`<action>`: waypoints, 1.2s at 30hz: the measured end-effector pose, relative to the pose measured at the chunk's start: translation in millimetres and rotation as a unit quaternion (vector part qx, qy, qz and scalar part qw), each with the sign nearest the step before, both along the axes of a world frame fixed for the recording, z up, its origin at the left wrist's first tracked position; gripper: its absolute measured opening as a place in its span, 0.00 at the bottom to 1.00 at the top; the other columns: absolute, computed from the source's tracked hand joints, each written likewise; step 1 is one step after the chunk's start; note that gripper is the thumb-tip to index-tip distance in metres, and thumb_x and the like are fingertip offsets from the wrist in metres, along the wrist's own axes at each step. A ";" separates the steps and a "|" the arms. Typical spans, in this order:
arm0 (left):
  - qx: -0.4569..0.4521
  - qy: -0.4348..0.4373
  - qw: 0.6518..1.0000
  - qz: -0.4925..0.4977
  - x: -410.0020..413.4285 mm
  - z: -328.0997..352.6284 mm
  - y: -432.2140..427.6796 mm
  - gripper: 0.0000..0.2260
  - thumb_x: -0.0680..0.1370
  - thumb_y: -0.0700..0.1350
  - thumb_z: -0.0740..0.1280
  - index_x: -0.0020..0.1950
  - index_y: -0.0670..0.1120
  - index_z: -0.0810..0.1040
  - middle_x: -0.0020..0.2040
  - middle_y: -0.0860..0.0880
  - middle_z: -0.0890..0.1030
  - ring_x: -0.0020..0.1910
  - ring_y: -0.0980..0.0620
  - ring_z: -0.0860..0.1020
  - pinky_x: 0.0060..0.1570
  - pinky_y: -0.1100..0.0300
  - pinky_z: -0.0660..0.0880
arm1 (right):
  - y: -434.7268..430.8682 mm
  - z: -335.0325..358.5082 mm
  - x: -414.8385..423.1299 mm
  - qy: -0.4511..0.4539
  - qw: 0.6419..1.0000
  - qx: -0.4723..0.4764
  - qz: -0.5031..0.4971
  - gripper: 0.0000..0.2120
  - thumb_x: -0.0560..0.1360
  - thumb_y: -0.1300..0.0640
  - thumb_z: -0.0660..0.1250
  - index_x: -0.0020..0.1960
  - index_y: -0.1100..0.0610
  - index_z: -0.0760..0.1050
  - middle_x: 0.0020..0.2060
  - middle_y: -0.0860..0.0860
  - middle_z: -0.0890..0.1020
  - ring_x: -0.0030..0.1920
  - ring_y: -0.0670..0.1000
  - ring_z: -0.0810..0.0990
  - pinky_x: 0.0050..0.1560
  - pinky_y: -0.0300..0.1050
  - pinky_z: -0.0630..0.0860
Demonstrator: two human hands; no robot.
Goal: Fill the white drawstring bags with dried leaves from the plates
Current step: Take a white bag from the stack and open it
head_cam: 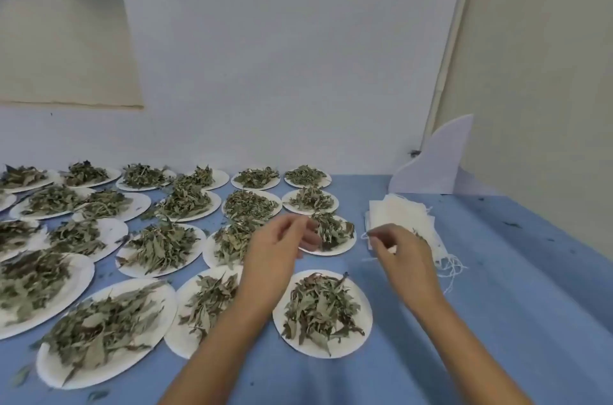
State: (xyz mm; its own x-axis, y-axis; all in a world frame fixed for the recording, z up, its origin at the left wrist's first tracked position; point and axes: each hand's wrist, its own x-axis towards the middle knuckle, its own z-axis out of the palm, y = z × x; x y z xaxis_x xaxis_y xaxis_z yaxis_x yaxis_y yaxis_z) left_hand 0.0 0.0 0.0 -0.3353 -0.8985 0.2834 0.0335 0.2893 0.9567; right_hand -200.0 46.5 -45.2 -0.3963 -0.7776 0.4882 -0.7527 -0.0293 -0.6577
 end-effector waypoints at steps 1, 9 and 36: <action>0.006 0.018 1.000 0.022 -10.9 -3.0 -10.3 0.11 0.81 0.42 0.60 0.44 0.46 0.81 0.35 0.51 0.83 0.34 0.57 0.80 0.35 0.65 0.73 | -16.8 -6.0 -10.7 0.041 0.997 -0.013 -0.064 0.09 0.76 0.59 0.64 0.52 0.50 0.79 0.46 0.46 0.83 0.50 0.48 0.79 0.45 0.34 0.70; 0.070 0.004 0.997 0.042 -47.7 -31.6 -45.5 0.11 0.81 0.45 0.60 0.44 0.47 0.81 0.35 0.53 0.84 0.35 0.59 0.80 0.36 0.64 0.70 | -70.1 -50.6 -52.6 0.221 0.942 0.188 -0.172 0.15 0.78 0.59 0.57 0.63 0.58 0.73 0.62 0.54 0.77 0.67 0.54 0.70 0.64 0.47 0.65; 0.112 0.015 0.993 0.041 -50.7 -45.2 -49.5 0.13 0.81 0.42 0.59 0.42 0.45 0.81 0.34 0.50 0.84 0.32 0.56 0.79 0.38 0.60 0.72 | -61.4 -35.8 -63.3 0.042 0.974 0.089 -0.202 0.09 0.75 0.63 0.63 0.43 0.62 0.82 0.40 0.56 0.84 0.39 0.53 0.78 0.35 0.42 0.63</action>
